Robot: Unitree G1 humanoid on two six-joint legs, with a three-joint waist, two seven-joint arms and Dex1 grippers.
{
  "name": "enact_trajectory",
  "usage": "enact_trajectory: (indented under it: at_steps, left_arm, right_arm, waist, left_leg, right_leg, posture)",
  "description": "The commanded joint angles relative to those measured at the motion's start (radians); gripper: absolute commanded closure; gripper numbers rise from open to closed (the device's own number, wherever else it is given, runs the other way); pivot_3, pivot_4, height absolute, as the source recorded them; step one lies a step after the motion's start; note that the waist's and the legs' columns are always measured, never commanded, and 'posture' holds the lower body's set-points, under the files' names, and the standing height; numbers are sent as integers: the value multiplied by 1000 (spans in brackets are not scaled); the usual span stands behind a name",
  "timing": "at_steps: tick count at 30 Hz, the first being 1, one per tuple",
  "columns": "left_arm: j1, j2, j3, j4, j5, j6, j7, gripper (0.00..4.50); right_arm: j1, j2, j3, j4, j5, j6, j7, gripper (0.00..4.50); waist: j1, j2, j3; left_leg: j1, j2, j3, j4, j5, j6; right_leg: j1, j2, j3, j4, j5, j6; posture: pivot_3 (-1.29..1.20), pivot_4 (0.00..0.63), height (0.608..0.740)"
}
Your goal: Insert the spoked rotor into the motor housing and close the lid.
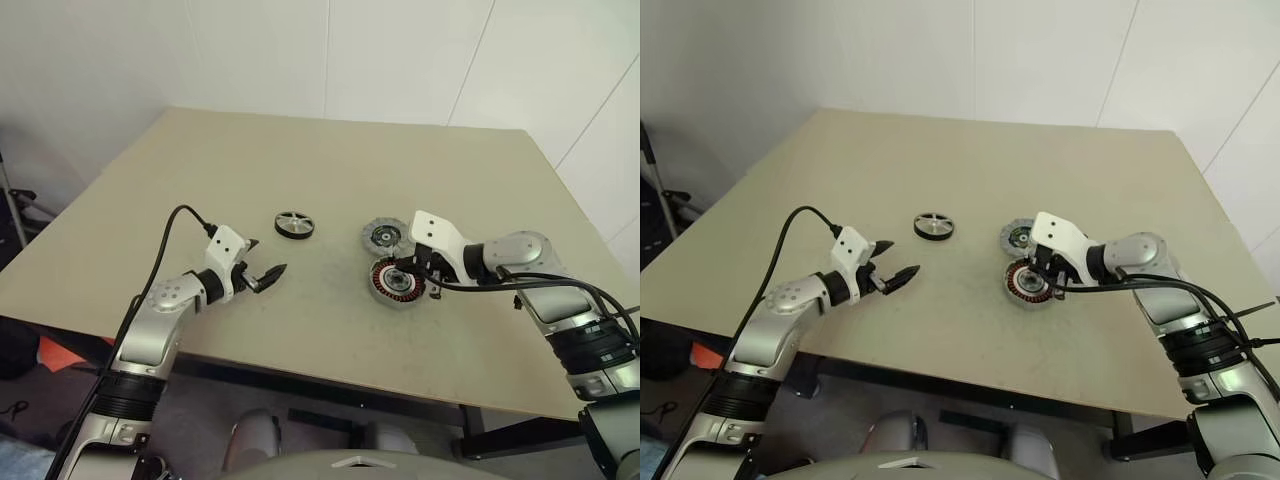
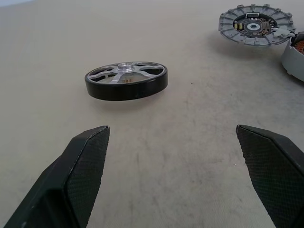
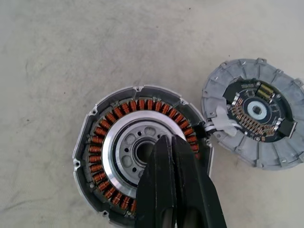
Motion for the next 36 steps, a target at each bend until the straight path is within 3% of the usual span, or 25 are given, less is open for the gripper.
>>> enact_trajectory:
  at_steps: [1,6,18,27,36]
  left_arm:
    - [-18,6,6,-12,-1,-20,-3,0]
    - [-17,8,8,-13,0,-21,-4,0]
    - [-28,-3,18,2,-1,-24,13,0]
    - [-149,-142,180,154,-86,94,233,0]
    - [-345,-313,369,345,-334,266,319,0]
  right_arm:
    - [7,-16,-17,-11,-1,-12,-3,4470]
    - [43,2,20,95,-48,-48,-35,4470]
    - [-41,8,-42,17,18,-25,-33,4470]
    - [-122,37,-81,-63,68,34,-52,4470]
    - [-133,54,-75,-59,61,46,-58,4470]
  waist:
    - [0,0,0]
    - [-1,0,0]
    - [-1,0,0]
    - [-1,0,0]
    - [6,0,0]
  left_leg:
    - [0,0,0,0,0,0]
    - [2,0,0,0,0,0]
    - [4,-1,0,0,0,0]
    - [-4,-1,0,-1,0,1]
    - [-7,-2,0,2,-2,3]
  right_leg:
    - [0,0,0,0,0,0]
    - [1,0,0,-1,0,0]
    - [3,0,0,-1,0,1]
    - [-3,0,0,-2,4,-6]
    - [-4,-1,-1,-2,4,-7]
  posture:
    - [0,0,740]
    - [0,0,740]
    - [0,0,740]
    - [0,0,740]
    - [0,0,740]
